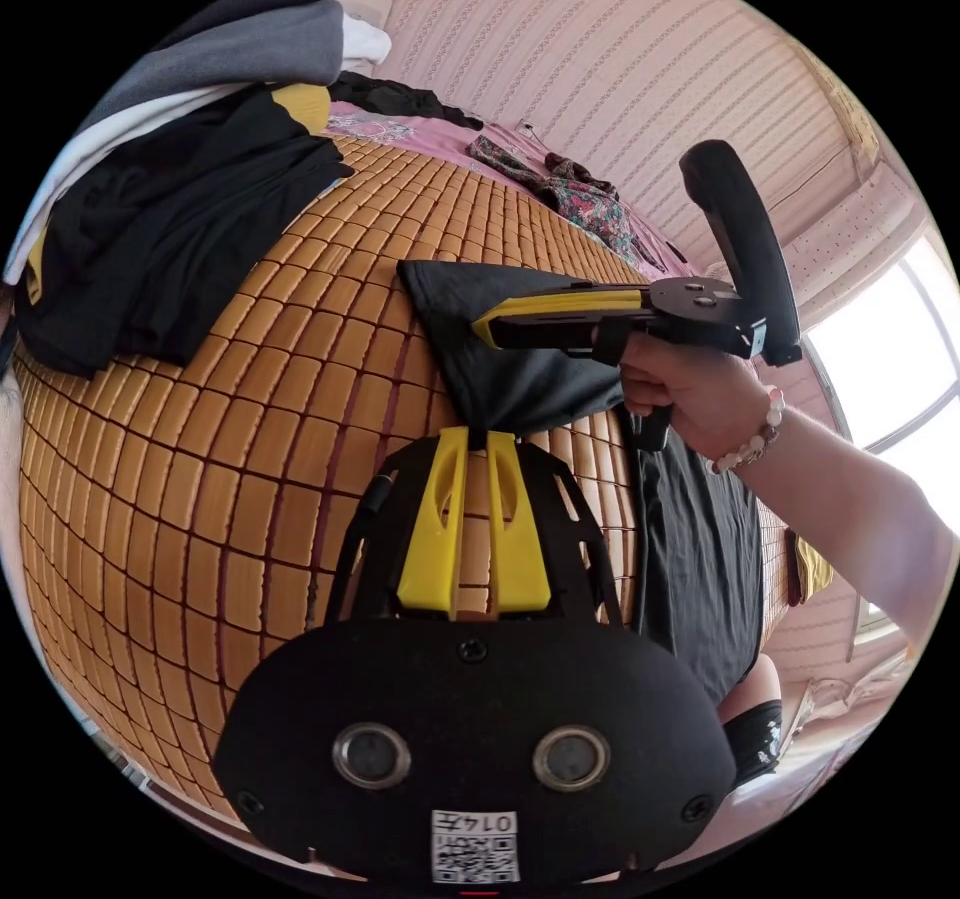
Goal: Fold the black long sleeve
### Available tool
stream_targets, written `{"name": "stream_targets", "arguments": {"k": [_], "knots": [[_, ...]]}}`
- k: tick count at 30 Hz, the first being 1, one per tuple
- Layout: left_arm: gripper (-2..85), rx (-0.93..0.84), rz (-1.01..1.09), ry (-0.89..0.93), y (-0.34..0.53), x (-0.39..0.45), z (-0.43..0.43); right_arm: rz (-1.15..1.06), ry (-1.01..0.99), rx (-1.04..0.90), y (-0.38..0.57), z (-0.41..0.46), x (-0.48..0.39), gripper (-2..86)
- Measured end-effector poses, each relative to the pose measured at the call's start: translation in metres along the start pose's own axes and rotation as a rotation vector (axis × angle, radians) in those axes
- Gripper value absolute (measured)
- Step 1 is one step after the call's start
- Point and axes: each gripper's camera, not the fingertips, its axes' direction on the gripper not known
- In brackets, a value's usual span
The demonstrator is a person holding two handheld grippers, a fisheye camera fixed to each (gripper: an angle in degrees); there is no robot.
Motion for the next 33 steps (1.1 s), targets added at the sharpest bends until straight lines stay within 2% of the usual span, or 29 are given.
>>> {"name": "stream_targets", "arguments": {"k": [3,7,11,14,19,22,24,29,33], "knots": [[1.8,0.026,-0.019,-0.040,0.004,-0.006,0.005,-0.009,0.026,0.049,-0.009,-0.015,-0.005,0.4],[2.8,0.011,-0.044,0.009,0.005,-0.012,0.019,0.044,-0.009,0.083,-0.014,-0.054,0.007,0.3],[3.9,0.045,-0.056,0.021,0.021,-0.007,0.013,0.152,-0.113,0.237,0.041,-0.133,0.028,0.3],[4.1,0.072,-0.010,0.065,0.044,0.013,0.004,0.286,-0.063,0.288,0.131,-0.202,0.052,0.3],[4.4,0.017,0.106,0.176,0.069,0.083,0.034,0.748,0.120,0.300,0.344,-0.324,0.113,0.8],[4.7,-0.050,0.220,0.234,0.076,0.146,0.074,0.975,0.222,0.289,0.428,-0.380,0.144,1.1],[5.0,-0.091,0.311,0.257,0.081,0.197,0.107,1.031,0.260,0.289,0.452,-0.404,0.159,1.3],[5.6,-0.200,0.429,0.258,0.089,0.280,0.185,1.016,0.289,0.293,0.437,-0.436,0.208,1.4],[3.3,-0.261,0.487,0.208,0.098,0.324,0.246,0.917,0.316,0.284,0.374,-0.451,0.259,1.5]]}}
